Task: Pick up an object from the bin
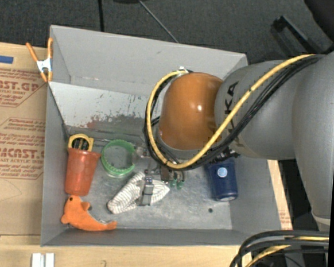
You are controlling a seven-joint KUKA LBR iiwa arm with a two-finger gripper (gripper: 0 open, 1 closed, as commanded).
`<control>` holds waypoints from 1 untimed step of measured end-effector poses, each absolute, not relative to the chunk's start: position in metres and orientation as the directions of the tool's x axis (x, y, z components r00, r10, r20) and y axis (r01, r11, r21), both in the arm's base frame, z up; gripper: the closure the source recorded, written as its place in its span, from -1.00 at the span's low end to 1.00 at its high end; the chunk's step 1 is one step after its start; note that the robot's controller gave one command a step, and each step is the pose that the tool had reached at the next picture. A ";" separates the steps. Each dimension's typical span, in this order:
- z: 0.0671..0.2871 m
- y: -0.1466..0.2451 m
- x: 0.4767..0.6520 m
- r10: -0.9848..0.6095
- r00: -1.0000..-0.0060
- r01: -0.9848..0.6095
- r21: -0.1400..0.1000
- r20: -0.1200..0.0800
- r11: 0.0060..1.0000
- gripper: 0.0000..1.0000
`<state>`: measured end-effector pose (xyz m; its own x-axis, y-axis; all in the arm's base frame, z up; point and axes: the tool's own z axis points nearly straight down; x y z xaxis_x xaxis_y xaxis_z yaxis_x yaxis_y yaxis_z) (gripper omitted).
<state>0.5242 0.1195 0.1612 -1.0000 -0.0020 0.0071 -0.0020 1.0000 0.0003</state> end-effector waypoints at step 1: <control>0.166 0.119 0.526 -0.001 -1.000 -0.001 0.001 0.000 1.000 -1.00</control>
Offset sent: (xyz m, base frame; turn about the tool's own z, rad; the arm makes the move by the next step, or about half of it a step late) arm -0.0407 -0.0511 -0.0767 0.0380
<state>0.5261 0.1191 0.1656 -1.0000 -0.0010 -0.0005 -0.0010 1.0000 0.0013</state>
